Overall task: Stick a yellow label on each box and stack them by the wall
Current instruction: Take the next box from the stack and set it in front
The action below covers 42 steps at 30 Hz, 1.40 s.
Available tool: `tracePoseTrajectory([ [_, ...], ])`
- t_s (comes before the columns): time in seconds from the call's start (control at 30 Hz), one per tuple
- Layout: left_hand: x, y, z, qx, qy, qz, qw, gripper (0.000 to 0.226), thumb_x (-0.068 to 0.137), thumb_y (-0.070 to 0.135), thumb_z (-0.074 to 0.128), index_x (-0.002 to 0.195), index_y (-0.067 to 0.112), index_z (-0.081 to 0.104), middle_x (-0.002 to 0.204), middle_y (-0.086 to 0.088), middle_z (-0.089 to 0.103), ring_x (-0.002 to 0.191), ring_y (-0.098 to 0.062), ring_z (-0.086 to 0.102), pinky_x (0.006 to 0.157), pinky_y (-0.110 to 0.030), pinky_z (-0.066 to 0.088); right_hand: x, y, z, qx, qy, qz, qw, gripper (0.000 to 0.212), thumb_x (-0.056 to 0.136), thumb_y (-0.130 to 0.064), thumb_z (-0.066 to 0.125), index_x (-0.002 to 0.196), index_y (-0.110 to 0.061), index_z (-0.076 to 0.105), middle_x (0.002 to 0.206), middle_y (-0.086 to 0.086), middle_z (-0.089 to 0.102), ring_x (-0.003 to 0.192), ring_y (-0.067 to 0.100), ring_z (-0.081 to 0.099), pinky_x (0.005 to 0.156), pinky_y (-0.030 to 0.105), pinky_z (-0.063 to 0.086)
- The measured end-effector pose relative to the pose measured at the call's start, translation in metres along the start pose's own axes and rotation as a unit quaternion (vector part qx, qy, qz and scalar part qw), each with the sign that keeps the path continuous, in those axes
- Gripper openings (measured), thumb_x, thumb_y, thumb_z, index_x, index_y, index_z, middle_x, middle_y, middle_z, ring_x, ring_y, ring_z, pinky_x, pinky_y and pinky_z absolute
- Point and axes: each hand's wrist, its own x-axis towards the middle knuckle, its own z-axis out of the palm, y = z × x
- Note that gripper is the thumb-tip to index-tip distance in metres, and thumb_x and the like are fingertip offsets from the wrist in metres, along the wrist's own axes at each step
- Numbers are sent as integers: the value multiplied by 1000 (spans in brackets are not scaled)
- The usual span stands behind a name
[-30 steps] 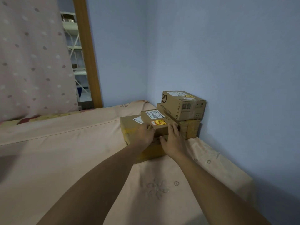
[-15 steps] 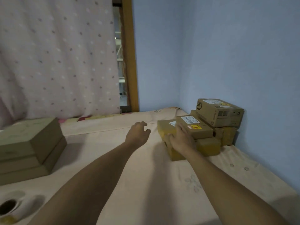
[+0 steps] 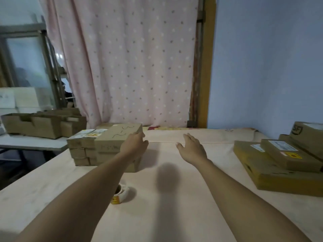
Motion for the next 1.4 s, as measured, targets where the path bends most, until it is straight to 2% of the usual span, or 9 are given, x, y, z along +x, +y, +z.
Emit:
tracePoseTrajectory([
  [0.27,-14,-117,-35,-45,67,-122,989,34,94,34,49,118,12,60,120,-8,56,108,-30,55,85,-41,50,12,-110,70,76,-73,-48,993,67,103,-50,42,160,-19,24,167,0,24,152,25,25,119,43,29],
  [0.4,1,-172,-28,-143,102,-186,967,68,77,55,41,122,8,61,117,-13,65,107,-35,62,87,-47,55,14,-152,102,167,-124,-30,978,65,100,-53,48,155,-23,31,159,1,39,144,26,39,115,43,37],
  [0.5,3,-178,-32,-220,120,-220,943,57,85,43,54,127,5,59,122,-15,66,111,-36,62,92,-47,53,18,-168,119,218,-135,-12,967,60,97,-54,51,149,-27,37,149,-1,52,133,26,51,109,44,44],
  [0.6,3,-173,-33,-282,113,-242,921,49,92,34,60,133,7,53,124,-12,63,115,-33,58,96,-44,51,23,-173,129,252,-128,18,959,66,97,-52,52,153,-25,30,149,0,51,134,28,50,109,41,42],
  [0.77,13,-189,-13,-349,70,-228,906,58,80,52,56,129,21,60,119,-1,66,108,-22,62,92,-42,54,29,-172,137,278,-114,41,953,59,99,-47,52,149,-20,37,149,4,51,134,29,50,110,42,41],
  [0.9,9,-181,-10,-354,110,-211,904,44,96,47,54,128,17,58,116,-1,63,107,-22,58,86,-38,48,33,-172,137,296,-99,51,949,58,99,-51,51,145,-17,41,144,4,55,130,29,53,109,44,43],
  [1.0,6,-177,-6,-367,122,-188,903,46,96,50,55,129,19,57,116,1,63,108,-20,59,93,-40,50,32,-170,134,310,-86,53,946,58,99,-53,51,143,-16,41,143,3,54,129,27,53,107,43,44],
  [1.17,3,-167,-6,-393,142,-161,894,41,93,51,59,125,25,62,114,6,68,108,-18,63,99,-44,51,26,-160,120,334,-70,60,938,57,96,-54,56,138,-17,44,135,0,58,121,23,56,98,37,46],
  [1.4,-15,-126,-12,-395,140,-125,899,29,97,44,58,120,25,61,111,7,67,103,-12,60,85,-32,47,16,-139,93,379,4,104,920,43,99,-53,50,120,-16,48,112,-1,60,98,20,57,80,36,45],
])
